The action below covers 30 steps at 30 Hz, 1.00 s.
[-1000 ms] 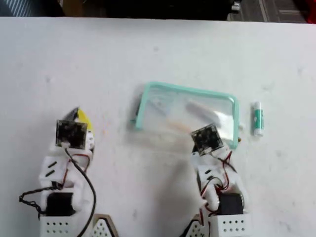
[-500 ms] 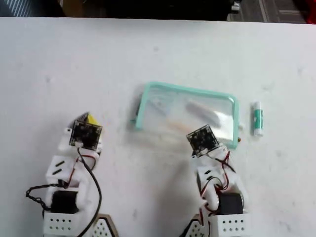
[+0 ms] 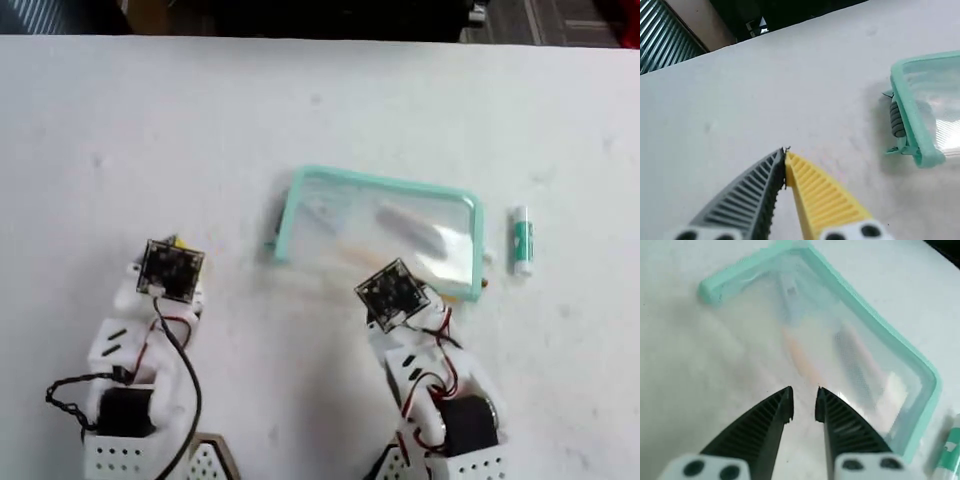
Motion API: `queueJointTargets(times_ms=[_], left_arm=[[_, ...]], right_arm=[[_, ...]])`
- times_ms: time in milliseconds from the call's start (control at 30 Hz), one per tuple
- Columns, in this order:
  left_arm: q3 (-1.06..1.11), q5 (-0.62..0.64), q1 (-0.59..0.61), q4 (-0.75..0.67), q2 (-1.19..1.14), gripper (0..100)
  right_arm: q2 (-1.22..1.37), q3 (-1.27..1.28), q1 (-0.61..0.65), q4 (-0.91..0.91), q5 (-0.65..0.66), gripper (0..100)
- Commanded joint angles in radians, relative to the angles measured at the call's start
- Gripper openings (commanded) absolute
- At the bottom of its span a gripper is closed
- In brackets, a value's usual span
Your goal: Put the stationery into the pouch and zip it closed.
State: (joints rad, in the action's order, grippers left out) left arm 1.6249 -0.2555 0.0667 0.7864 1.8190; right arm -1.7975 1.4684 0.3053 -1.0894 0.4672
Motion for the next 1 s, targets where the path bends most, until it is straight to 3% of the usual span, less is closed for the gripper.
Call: queueJointTargets(times_ms=[0,300,433,600,733,867,967], left_arm=[[-0.152,0.015,-0.005,0.106,0.004,3],[-0.23,0.035,-0.016,0.143,-0.035,3],[-0.325,0.058,-0.016,0.117,-0.251,3],[-0.362,0.063,-0.008,-0.018,-0.556,3],[-0.359,0.064,-0.002,-0.083,-0.647,2],[-0.359,0.203,0.113,-0.086,-0.634,2],[-0.356,0.284,0.217,-0.1,-0.61,2]], right_arm=[[-0.004,-0.094,0.01,-0.053,-0.006,8.0],[0.119,-0.149,0.007,-0.058,-0.005,9.0],[0.312,-0.209,0.007,-0.007,-0.005,8.8],[0.504,-0.361,0.005,-0.002,-0.005,8.8],[0.613,-0.52,0.012,-0.007,0.008,8.9],[0.768,-0.701,0.056,-0.048,0.094,9.1],[0.935,-0.878,0.159,-0.127,0.161,9.1]])
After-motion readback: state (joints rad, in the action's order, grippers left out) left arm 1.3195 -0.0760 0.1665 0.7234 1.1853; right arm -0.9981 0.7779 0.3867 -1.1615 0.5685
